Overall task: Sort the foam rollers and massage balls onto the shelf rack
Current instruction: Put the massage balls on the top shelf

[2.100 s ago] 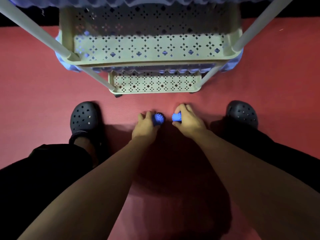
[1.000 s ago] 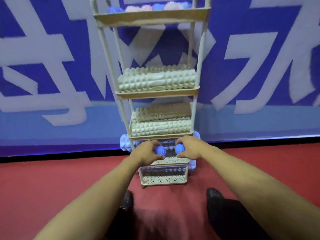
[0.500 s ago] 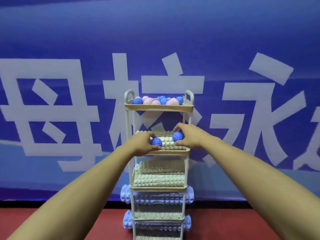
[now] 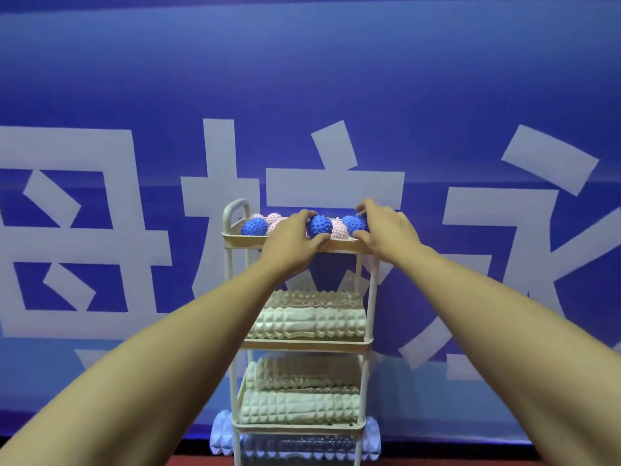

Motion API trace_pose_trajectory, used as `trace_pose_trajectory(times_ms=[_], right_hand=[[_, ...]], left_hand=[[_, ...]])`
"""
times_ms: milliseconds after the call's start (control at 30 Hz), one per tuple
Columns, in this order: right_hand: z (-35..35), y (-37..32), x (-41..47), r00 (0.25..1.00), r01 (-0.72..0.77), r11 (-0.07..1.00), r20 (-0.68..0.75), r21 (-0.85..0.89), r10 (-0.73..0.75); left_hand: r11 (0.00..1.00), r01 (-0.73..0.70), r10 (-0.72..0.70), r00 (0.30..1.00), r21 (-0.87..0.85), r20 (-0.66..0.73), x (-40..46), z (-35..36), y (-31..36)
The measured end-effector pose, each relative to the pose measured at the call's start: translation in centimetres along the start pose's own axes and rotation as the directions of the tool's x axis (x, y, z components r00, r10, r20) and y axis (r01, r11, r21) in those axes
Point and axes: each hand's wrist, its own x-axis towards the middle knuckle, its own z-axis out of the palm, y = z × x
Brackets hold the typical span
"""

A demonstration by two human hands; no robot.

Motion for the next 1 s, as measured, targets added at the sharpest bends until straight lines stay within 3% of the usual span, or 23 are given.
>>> trace_pose_trajectory(times_ms=[133, 200, 267, 333, 467, 533, 667, 733, 833, 1000], right_hand=[[0.8, 0.4, 1.1, 0.999, 0.036, 0.998, -0.013, 0.045, -0.036], [0.8, 0.2, 1.4, 0.999, 0.019, 0.965, -0.034, 0.263, -0.011], [0.1, -0.3, 1.6, 0.998, -0.059, 0.821, 0.049, 0.569, 0.038], [-0.7, -0.7, 1.8, 0.993, -0.079, 0.736, 0.116, 0.673, 0.001], [-0.5, -0.3, 2.4, 0.997, -0.033, 0.746, 0.073, 0.665, -0.021], [-0.2, 0.1, 2.4, 0.998, -0.046, 0.772, 0.069, 0.634, 0.002], [0.7, 1.6, 2.4, 1.0, -0.025, 0.969, 0.014, 0.245, 0.022], [1.4, 2.1, 2.4, 0.999, -0.018, 0.99, 0.042, 0.141, 0.013], [2.1, 2.2, 2.8, 0.997, -0.055, 0.992, 0.058, 0.111, 0.049], [2.0, 1.5, 2.4, 0.998, -0.057, 0.974, 0.01, 0.221, 0.056]], left_hand=[[0.998, 0.009, -0.008, 1.0, -0.062, 0.01, 1.2, 0.9, -0.4], [0.993, 0.01, -0.011, 1.0, -0.116, -0.008, 1.7, 1.1, -0.3], [0.987, -0.013, 0.007, 0.999, -0.161, -0.04, 2.3, 1.0, 0.1], [0.977, -0.045, 0.032, 0.997, -0.211, -0.066, 2.8, 0.9, 0.8], [0.957, -0.082, 0.064, 0.995, -0.277, -0.075, 3.7, 1.2, 1.8], [0.97, -0.096, 0.095, 0.995, -0.222, -0.016, 3.8, 1.5, 1.4], [0.993, -0.111, 0.114, 0.983, -0.03, 0.141, 3.2, 2.4, -0.5], [0.988, -0.137, 0.119, 0.97, 0.075, 0.214, 2.8, 2.7, -1.2], [0.962, -0.184, 0.134, 0.961, 0.203, 0.24, 2.6, 3.1, -1.8], [0.955, -0.19, 0.129, 0.957, 0.229, 0.259, 2.6, 3.2, -2.5]])
